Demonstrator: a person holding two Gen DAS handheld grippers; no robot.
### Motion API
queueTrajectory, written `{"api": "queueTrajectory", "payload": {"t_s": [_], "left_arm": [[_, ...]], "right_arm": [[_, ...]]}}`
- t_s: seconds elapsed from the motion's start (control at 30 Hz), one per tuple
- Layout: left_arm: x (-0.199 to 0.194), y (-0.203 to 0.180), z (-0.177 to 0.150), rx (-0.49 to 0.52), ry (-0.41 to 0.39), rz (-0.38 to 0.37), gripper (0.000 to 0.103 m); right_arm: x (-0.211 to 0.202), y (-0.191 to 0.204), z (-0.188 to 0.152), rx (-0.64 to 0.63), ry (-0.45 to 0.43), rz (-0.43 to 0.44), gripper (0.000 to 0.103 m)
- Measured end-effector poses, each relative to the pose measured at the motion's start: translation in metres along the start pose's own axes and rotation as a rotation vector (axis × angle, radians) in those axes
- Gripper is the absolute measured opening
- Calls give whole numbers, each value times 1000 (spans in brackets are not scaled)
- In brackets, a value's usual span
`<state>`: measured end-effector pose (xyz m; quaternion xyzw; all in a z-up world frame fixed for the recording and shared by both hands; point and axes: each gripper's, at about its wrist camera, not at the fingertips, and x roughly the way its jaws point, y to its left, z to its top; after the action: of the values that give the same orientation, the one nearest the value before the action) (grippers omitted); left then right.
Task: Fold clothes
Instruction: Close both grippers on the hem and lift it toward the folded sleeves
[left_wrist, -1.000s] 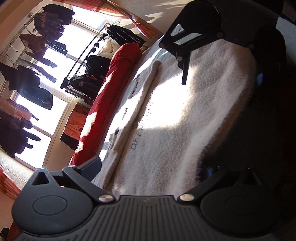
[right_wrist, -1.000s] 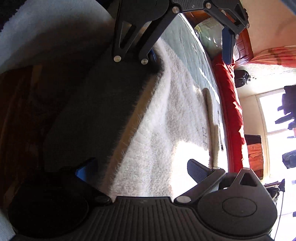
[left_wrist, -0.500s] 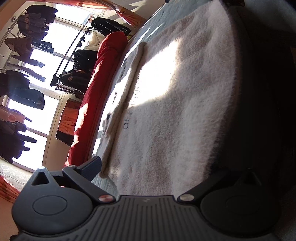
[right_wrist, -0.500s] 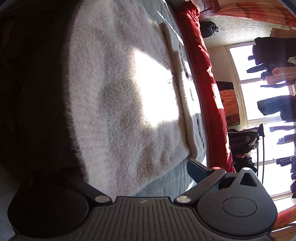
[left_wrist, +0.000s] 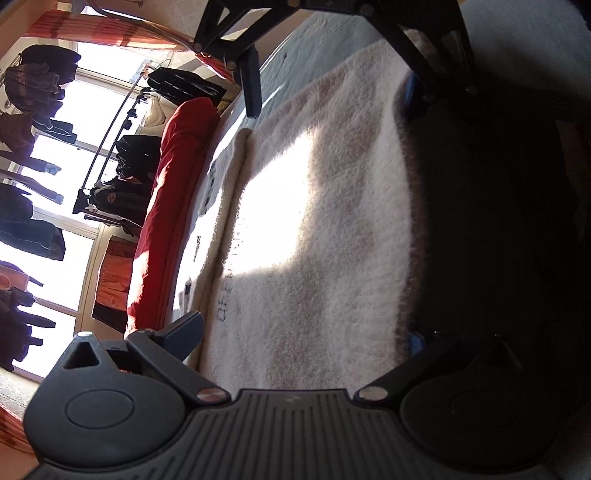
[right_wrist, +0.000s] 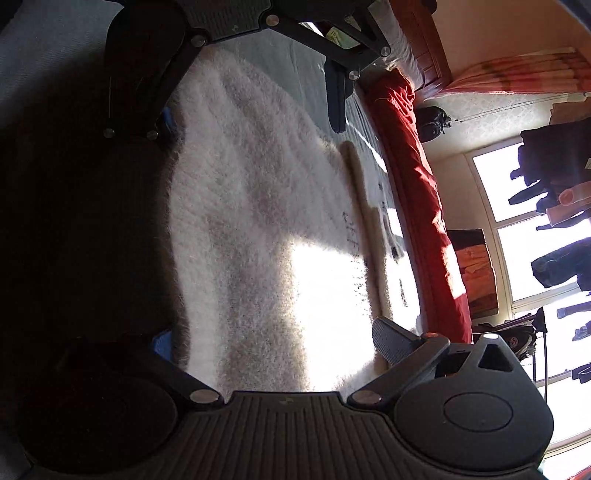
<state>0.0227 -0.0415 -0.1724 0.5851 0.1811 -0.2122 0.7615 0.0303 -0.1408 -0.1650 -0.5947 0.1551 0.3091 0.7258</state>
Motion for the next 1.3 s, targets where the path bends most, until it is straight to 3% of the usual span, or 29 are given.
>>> {"api": "queueTrajectory", "payload": {"t_s": [0.17, 0.3, 0.4, 0.47, 0.5, 0.57, 0.63, 0.8, 1.3], "left_arm": [[0, 3, -28, 18, 98, -4, 90], [-1, 4, -42, 23, 162, -25, 69], [-2, -1, -40, 59, 167, -44, 59], [1, -6, -34, 84, 160, -60, 52], [2, -8, -32, 96, 157, -68, 45], [3, -9, -28, 109, 156, -86, 36], [2, -5, -30, 87, 161, -121, 22], [-2, 0, -37, 77, 180, -151, 13], [-1, 35, -30, 63, 164, -143, 10]], "right_arm": [[3, -9, -32, 39, 95, 17, 95], [1, -10, -49, 61, 140, 29, 82], [1, -6, -47, 79, 151, 65, 67], [4, -4, -42, 93, 154, 104, 52], [6, -1, -38, 92, 154, 124, 46], [7, 3, -34, 79, 162, 152, 22], [5, 2, -34, 83, 169, 172, 14], [2, -14, -41, 157, 184, 211, 10], [-4, -48, -40, 191, 161, 189, 8]]}}
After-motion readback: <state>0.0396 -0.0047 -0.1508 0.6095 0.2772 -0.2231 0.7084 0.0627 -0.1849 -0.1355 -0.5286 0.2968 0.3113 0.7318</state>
